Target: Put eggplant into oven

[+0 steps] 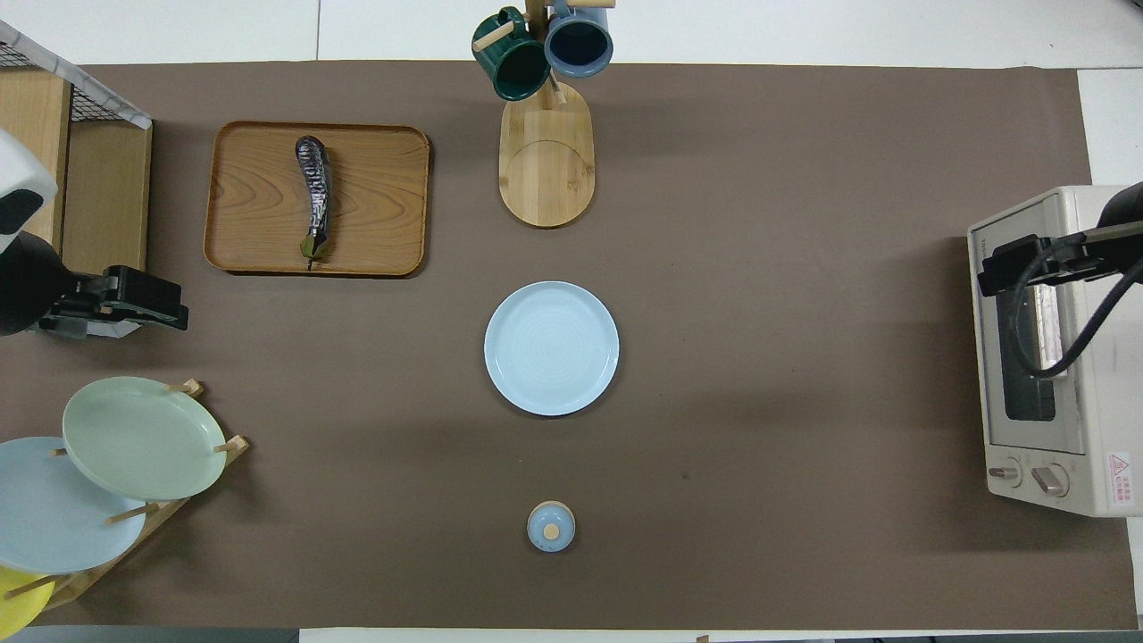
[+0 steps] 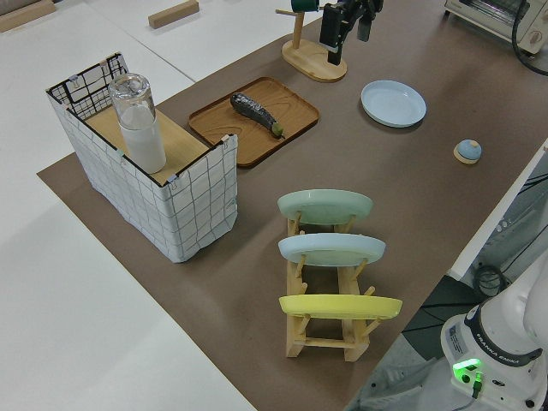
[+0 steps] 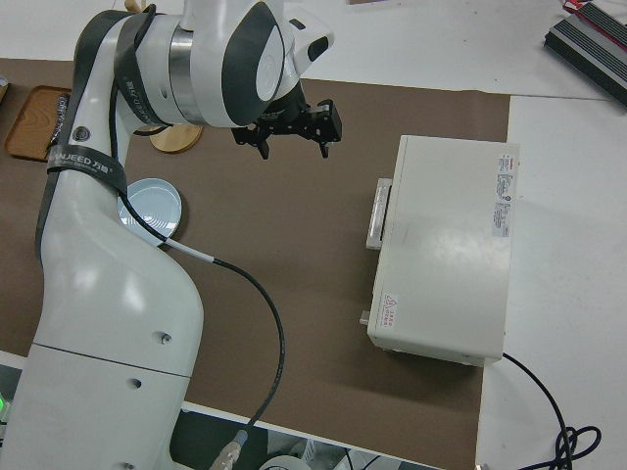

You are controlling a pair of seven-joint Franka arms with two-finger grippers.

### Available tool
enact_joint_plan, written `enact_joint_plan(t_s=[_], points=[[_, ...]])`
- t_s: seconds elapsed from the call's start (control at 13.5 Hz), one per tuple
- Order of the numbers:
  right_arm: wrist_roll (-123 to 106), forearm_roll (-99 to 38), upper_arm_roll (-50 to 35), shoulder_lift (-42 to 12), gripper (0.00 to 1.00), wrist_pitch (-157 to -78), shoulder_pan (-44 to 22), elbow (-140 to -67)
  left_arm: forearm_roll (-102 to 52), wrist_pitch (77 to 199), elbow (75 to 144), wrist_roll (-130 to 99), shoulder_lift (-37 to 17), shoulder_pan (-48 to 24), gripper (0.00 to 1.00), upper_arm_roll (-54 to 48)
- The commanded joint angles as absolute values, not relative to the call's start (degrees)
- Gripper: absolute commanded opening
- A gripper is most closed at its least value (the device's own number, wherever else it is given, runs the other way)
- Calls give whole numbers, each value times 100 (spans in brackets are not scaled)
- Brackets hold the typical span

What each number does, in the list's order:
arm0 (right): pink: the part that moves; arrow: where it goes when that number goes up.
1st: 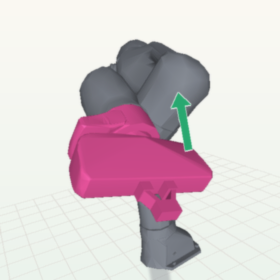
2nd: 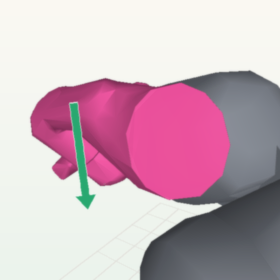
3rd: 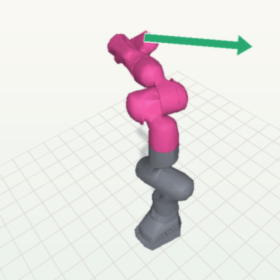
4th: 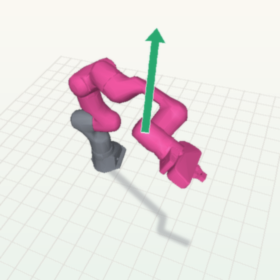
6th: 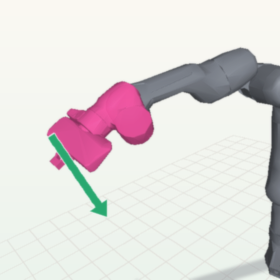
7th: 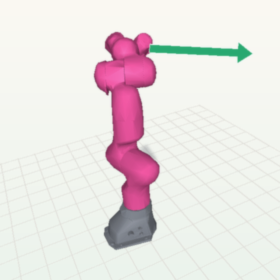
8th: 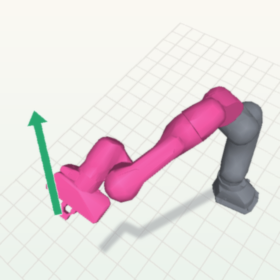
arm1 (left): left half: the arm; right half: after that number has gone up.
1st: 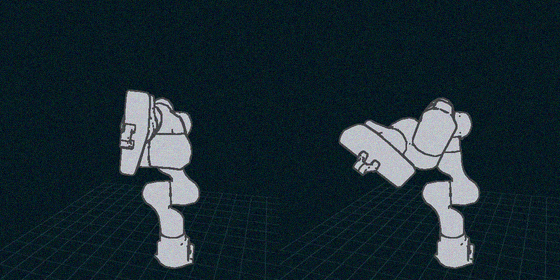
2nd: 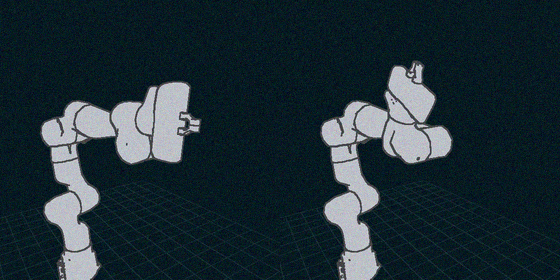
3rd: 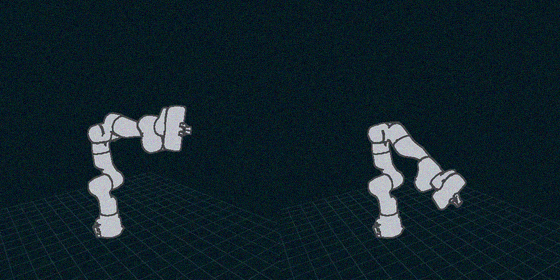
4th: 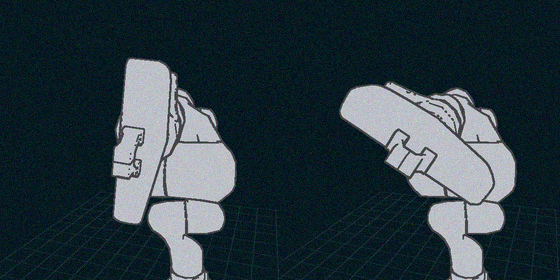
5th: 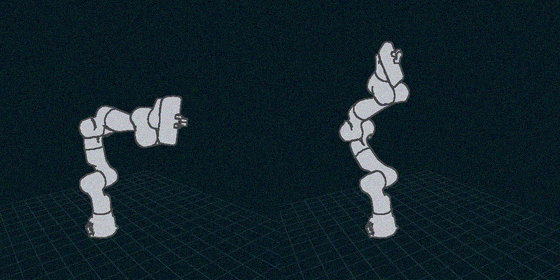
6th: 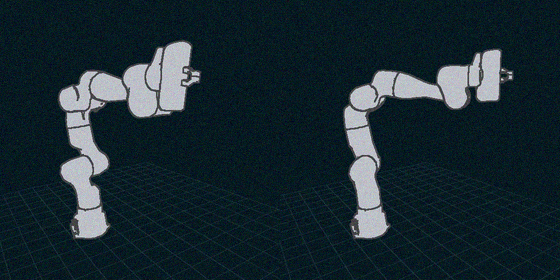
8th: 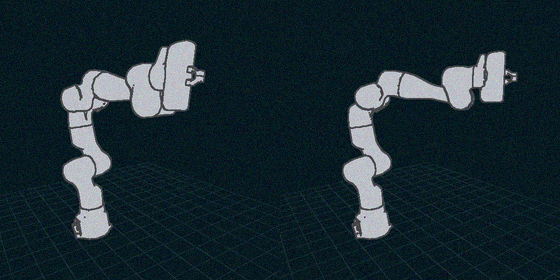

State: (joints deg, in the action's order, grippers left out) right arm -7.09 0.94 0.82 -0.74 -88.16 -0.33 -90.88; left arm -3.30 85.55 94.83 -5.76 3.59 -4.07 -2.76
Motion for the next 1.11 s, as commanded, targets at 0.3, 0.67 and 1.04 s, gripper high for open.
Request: enact_joint_plan(t_s=[0.3, 0.67, 1.04], points=[[-589, -79, 88, 61, 100, -8807, 88, -9141, -220, 8446, 9422, -615, 387, -378, 100, -264], [-642, -62, 79, 499, 0, -9156, 70, -10129, -220, 8657, 9466, -580, 387, -378, 100, -246], [-878, 903, 97, 1002, 0, -10581, 518, -11584, -237, 8727, 9475, -589, 378, -378, 100, -255]])
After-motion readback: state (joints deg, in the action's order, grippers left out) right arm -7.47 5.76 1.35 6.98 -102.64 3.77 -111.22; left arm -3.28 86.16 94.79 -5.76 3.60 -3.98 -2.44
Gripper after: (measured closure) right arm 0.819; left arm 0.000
